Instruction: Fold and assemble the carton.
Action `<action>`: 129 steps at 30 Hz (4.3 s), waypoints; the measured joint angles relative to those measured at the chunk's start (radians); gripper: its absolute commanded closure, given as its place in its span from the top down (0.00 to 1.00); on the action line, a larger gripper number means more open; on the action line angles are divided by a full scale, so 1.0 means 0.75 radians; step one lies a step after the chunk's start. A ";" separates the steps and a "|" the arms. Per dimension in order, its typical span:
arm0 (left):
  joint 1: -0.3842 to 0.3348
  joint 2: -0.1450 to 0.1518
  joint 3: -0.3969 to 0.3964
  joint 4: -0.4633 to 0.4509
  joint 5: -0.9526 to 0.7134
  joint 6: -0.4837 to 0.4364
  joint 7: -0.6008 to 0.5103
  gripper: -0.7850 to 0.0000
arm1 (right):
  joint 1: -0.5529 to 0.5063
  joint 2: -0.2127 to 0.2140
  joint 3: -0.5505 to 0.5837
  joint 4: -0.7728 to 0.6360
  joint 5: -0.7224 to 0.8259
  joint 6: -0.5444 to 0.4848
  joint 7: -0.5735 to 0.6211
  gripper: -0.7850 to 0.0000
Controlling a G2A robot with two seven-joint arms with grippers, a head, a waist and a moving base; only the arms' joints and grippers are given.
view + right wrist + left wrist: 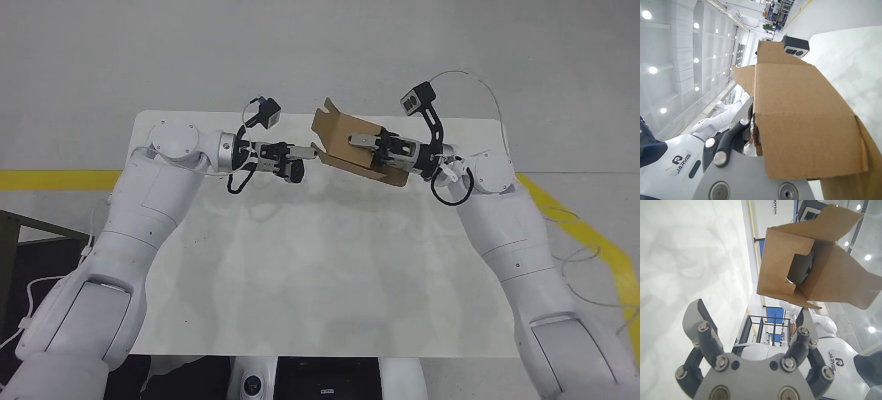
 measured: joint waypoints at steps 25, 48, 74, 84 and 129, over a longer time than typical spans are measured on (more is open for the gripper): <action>0.009 -0.010 0.019 -0.030 0.008 -0.002 -0.035 1.00 | 0.028 -0.023 -0.066 0.006 0.024 0.015 0.061 0.00; 0.004 -0.002 -0.017 0.001 0.009 -0.003 -0.009 1.00 | 0.031 -0.016 -0.038 0.063 -0.002 0.033 0.070 0.00; -0.045 -0.012 -0.023 0.135 0.037 -0.003 0.060 1.00 | 0.035 -0.015 -0.067 0.043 0.016 0.075 0.187 0.00; -0.029 -0.011 -0.022 0.078 0.033 -0.009 0.012 1.00 | 0.030 -0.016 -0.049 0.054 0.013 0.040 0.090 0.00; -0.017 -0.018 -0.021 0.041 0.027 0.015 0.008 1.00 | 0.047 -0.034 -0.074 0.092 -0.016 0.025 0.067 0.00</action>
